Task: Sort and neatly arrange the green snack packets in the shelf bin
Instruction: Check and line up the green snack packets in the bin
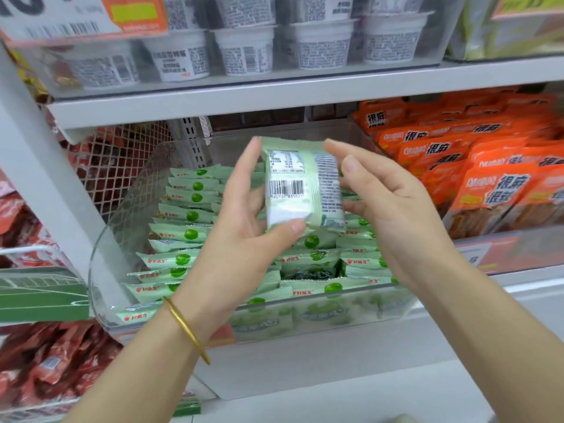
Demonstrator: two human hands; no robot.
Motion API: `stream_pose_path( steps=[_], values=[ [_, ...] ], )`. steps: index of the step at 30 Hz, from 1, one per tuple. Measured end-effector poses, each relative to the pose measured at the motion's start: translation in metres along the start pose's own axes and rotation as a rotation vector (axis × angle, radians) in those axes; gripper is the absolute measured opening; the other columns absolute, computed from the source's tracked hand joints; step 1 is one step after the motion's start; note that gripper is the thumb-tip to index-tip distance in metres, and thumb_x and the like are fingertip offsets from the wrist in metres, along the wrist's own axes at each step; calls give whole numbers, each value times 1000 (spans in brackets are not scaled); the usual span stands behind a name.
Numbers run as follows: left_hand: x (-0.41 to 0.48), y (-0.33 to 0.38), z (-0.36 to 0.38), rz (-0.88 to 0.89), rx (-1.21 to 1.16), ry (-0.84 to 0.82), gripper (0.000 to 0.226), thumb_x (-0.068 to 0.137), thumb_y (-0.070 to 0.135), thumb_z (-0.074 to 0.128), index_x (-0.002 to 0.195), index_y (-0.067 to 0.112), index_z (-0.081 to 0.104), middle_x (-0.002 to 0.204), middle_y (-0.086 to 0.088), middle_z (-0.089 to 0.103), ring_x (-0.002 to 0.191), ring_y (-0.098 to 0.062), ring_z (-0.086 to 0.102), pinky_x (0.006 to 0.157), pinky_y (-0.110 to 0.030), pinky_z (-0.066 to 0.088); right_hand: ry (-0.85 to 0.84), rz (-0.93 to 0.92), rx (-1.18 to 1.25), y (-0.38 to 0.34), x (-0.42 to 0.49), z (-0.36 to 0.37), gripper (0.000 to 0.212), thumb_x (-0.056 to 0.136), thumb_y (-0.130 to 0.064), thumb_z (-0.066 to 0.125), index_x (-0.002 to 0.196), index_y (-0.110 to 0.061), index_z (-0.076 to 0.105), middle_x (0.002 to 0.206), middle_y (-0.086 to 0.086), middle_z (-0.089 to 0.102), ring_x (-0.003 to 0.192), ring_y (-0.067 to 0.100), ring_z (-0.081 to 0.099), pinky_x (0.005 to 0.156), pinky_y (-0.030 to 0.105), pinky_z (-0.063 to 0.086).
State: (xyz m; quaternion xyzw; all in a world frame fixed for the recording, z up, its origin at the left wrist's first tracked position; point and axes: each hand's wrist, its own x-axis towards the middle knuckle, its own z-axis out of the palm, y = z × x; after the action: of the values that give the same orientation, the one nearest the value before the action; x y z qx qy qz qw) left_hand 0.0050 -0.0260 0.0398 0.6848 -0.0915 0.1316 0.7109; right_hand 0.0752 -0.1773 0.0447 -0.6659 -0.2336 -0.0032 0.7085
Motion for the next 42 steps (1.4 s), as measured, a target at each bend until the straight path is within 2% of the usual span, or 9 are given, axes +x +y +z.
stream_pose_path(
  steps=[9, 18, 24, 26, 29, 32, 35, 38, 42],
  values=[
    [-5, 4, 0, 47, 11, -137, 86, 75, -9, 59, 139, 39, 28, 139, 1, 50, 118, -12, 57, 87, -23, 50, 12, 79, 202, 1, 0, 2, 29, 81, -18, 61, 110, -18, 66, 113, 2, 69, 105, 16, 64, 95, 36, 50],
    [-4, 8, 1, 43, 33, -156, 85, 79, -10, 57, 139, 41, 28, 139, 1, 50, 116, -13, 58, 83, -22, 51, 19, 81, 255, -1, 1, 3, 23, 84, -6, 60, 104, -15, 65, 93, -2, 73, 83, 11, 67, 68, 22, 53],
    [1, 3, -2, -37, 23, 162, 51, 90, 8, 57, 128, 37, 43, 117, -8, 63, 92, -17, 66, 75, -27, 53, 34, 86, 172, 1, 4, -2, 20, 76, -19, 68, 96, -22, 64, 91, 1, 68, 76, 14, 61, 58, 25, 49],
    [3, 6, -5, -104, -55, 289, 36, 94, 9, 50, 124, 29, 44, 108, -12, 65, 79, -14, 65, 66, -25, 53, -24, 104, 197, -1, 3, -4, 16, 83, -25, 58, 94, -20, 68, 95, 3, 67, 75, 14, 62, 58, 26, 48],
    [6, 10, -9, -190, -146, 334, 27, 97, 9, 44, 122, 19, 46, 97, -17, 63, 62, -10, 60, 54, -22, 50, -97, 96, 230, -1, 1, -8, 34, 79, -12, 43, 96, -18, 71, 99, 9, 65, 77, 17, 65, 61, 28, 50],
    [6, 12, -10, -276, -160, 312, 26, 97, 9, 43, 121, 13, 51, 77, -6, 66, 51, -6, 57, 48, -19, 48, -97, -28, -75, 1, -2, -10, 52, 73, 10, 55, 103, -30, 69, 110, 12, 58, 90, 19, 60, 75, 28, 52],
    [4, 16, -7, -355, -147, 237, 21, 97, 12, 44, 114, 14, 56, 67, 2, 68, 52, -9, 62, 48, -19, 48, -121, -189, -348, -2, -5, -9, 45, 68, -8, 75, 101, -36, 65, 121, -1, 48, 109, -1, 49, 92, 17, 42],
    [3, 16, -6, -335, 28, 244, 19, 99, 17, 41, 107, 18, 58, 82, 5, 69, 50, -15, 63, 46, -21, 44, -119, -238, -381, -6, -8, -11, 28, 66, -25, 76, 92, -31, 68, 120, -6, 58, 114, 3, 53, 97, 24, 42],
    [1, 8, -13, -113, 555, 285, 20, 98, 19, 40, 105, 17, 59, 93, 3, 64, 55, 0, 61, 50, -20, 42, -29, -100, -235, -10, -11, -13, 24, 67, -27, 80, 87, -22, 70, 86, 1, 72, 78, 11, 64, 75, 40, 54]
  ],
)
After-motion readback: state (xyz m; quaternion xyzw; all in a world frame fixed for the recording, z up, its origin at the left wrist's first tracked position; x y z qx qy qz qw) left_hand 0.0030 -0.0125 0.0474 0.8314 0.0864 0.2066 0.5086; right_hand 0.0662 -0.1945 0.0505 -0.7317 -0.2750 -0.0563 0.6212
